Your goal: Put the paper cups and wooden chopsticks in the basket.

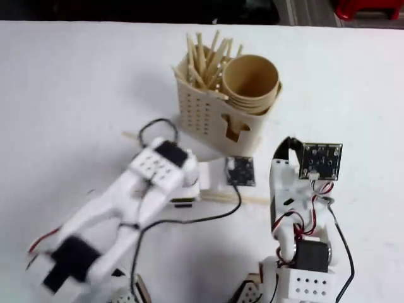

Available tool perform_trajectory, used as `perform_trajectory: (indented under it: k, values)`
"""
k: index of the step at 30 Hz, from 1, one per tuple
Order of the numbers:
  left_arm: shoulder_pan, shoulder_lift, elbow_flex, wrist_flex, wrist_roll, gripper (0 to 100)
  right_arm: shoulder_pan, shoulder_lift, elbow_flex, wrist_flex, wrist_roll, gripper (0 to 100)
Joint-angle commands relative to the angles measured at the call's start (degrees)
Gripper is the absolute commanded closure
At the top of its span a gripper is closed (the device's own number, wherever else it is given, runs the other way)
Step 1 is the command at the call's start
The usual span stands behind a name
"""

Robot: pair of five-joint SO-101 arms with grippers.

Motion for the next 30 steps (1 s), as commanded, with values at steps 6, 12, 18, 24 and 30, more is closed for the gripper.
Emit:
perform_trajectory:
  k: [6,12,18,24,30]
  values:
    - [1.54,19.38,-14.51,-1.05,-0.18,87,0.66,-0.66,-0.44,-1.27,-0.53,98.0]
    - [1.54,26.07,-18.46,-1.05,-0.09,87,0.57,-0.66,-0.44,-1.27,-0.44,98.0]
    - [1.54,31.69,-23.30,-0.62,6.68,91,0.57,-0.66,-0.35,-1.27,-0.44,94.6]
    - [1.63,33.36,-23.91,2.73,7.12,98,0.57,-0.66,-0.35,-1.27,-0.44,94.7]
    - [0.66,32.84,-23.82,10.37,3.96,98,0.57,-0.66,-0.35,-1.27,-0.44,94.7]
